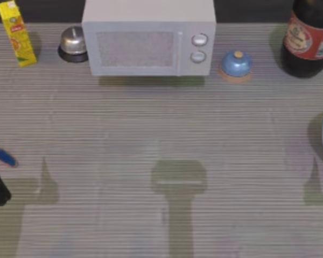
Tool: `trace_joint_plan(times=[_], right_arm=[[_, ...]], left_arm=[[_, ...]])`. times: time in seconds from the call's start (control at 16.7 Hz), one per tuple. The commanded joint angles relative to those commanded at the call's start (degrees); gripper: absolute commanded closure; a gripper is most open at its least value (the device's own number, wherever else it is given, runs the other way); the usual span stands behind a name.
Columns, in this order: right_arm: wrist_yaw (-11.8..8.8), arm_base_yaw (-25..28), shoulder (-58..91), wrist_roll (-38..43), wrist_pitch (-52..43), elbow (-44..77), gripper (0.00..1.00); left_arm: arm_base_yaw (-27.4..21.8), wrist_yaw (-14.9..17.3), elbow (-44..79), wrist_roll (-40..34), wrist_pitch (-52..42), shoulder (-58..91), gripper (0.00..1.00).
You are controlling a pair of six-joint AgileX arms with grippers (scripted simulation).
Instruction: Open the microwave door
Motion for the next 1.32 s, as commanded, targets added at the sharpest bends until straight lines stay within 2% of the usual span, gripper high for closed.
trace_joint_plan(times=[0.24,0.48,1.32], right_arm=[[0.0,0.0,0.0,0.0,0.0,0.0,0.0],[0.0,0.0,0.0,0.0,0.0,0.0,0.0],[0.0,0.0,0.0,0.0,0.0,0.0,0.0]], left_arm=[[-1.03,-0.84,1.71,-0.52,0.0,1.76,0.0],[-6.52,-5.67,11.21,-3.32,-0.22,12.59,0.0],[-37.89,-33.81,66.56,-19.67,-1.79,91.51,0.0]])
